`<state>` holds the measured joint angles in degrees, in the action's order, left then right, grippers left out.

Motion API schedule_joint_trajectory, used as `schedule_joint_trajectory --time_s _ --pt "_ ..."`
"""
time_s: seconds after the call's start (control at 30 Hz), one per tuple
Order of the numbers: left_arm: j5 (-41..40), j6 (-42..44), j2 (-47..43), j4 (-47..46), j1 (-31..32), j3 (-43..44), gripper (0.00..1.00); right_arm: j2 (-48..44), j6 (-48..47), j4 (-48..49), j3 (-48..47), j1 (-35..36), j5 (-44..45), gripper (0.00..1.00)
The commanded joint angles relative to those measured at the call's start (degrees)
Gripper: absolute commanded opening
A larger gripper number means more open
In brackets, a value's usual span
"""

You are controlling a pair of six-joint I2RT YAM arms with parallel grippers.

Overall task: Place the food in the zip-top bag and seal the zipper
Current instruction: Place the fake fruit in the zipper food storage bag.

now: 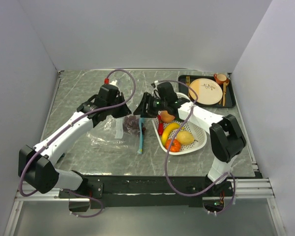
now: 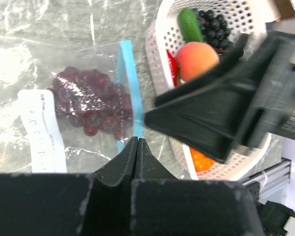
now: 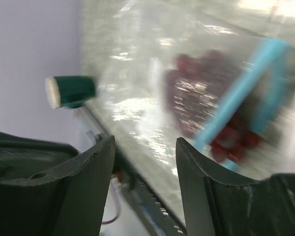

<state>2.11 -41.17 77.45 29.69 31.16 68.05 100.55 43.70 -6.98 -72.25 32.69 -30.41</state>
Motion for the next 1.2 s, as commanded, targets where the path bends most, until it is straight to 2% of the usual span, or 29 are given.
schedule_joint_trajectory --time_s 0.0,0.07,0.13,0.17,0.2,0.27,0.3,0.37,0.4,0.57,0.67,0.93,1.03,1.07,1.13,1.17 --pt "-0.97 1.26 -0.72 -0.33 0.04 -1.34 0.01 -7.9 -6.69 -7.07 0.35 -0.43 10.1 0.6" --pt "2.71 2.23 -0.46 -1.83 0.13 -2.48 0.01 -10.97 -6.27 -7.87 4.19 -0.52 16.48 0.6" --pt "5.26 3.02 -0.2 -2.79 0.65 -3.1 0.36 -16.16 -6.0 -7.77 6.94 -0.87 21.24 0.61" --pt "5.97 3.02 -0.19 -3.23 1.27 -3.27 0.45 -17.48 -5.91 -8.74 7.99 -1.13 24.41 0.64" --pt "5.8 3.2 -0.19 -3.5 1.97 -3.36 0.44 -19.58 -6.26 -9.45 8.44 -1.57 27.92 0.64" --pt "3.44 2.85 0.59 -3.15 4.34 -3.1 0.54 -21.09 -6.09 -10.95 9.75 -4.29 29.18 0.65" --pt "2.73 2.59 1.12 -2.8 4.96 -2.75 0.75 -22.32 -5.74 -10.86 10.45 -5.43 28.23 0.65" --pt "0.63 2.41 2.35 -1.58 6.54 -2.14 0.88 -23.73 -5.47 -10.42 12.29 -8.77 27.78 0.65" --pt "-0.17 2.15 2.62 -1.13 7.07 -1.96 0.99 -25.04 -5.73 -10.07 12.83 -9.74 27.17 0.65" --pt "-1.84 1.35 3.84 0.01 10.76 -3.8 0.99 -27.77 -7.66 -11.12 14.15 -14.22 26.37 0.66" --pt "-1.93 0.39 4.9 -0.07 12.35 -5.56 0.99 -28.57 -8.72 -11.47 14.5 -15.02 26.02 0.65" --pt "-8.87 -2.34 9.73 -1.83 13.67 -5.74 0.99 -28.83 -8.9 -10.68 15.21 -15.37 24.0 0.66" --pt "-8.97 -3.3 12.98 -3.23 13.58 -5.3 0.92 -28.22 -9.25 -10.59 15.03 -15.37 23.38 0.66" --pt "-8.96 -3.48 13.69 -3.41 13.67 -4.69 0.87 -28.13 -9.6 -10.68 14.94 -15.37 23.38 0.65" --pt "-9.4 -3.66 15.88 -2.98 13.84 -3.81 0.86 -27.96 -9.95 -10.86 14.86 -15.46 23.12 0.66" --pt "-9.58 -3.83 16.5 -2.63 13.84 -2.93 0.76 -27.87 -10.3 -10.77 14.77 -15.55 23.03 0.66"
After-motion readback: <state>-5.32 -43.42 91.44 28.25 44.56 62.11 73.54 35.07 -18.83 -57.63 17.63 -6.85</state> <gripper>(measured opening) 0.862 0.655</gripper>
